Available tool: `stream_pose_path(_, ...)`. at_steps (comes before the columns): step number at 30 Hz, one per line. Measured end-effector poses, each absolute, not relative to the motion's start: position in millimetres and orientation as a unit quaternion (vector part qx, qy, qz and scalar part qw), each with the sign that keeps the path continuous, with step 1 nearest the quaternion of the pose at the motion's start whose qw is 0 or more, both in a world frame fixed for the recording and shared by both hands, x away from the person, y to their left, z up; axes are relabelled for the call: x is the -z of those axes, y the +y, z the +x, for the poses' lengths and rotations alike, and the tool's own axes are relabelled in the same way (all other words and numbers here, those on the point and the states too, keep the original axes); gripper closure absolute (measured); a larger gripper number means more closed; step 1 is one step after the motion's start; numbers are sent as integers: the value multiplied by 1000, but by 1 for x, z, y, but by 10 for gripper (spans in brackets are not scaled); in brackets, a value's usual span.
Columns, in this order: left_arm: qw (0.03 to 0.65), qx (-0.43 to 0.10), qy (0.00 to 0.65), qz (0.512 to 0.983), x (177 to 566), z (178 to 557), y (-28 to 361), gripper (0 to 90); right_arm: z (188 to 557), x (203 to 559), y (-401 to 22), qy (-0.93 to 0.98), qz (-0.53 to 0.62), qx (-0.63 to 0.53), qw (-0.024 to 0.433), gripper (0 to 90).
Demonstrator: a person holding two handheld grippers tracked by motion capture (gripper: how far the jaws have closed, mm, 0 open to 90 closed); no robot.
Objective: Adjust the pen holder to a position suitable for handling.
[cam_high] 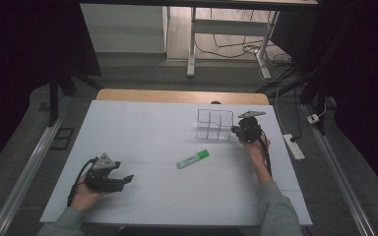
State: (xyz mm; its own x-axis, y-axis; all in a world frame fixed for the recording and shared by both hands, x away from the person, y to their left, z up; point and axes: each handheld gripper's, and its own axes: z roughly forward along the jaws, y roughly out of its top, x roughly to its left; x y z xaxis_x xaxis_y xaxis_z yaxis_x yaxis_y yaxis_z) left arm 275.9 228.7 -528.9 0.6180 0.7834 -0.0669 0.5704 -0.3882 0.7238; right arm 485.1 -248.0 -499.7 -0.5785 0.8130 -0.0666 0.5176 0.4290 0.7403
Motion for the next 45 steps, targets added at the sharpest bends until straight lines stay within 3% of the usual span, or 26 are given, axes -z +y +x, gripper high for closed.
stream_pose_path(45,361,-144,413,824,532,275,228,251,493,507,-165,843,351,-360,193,890)
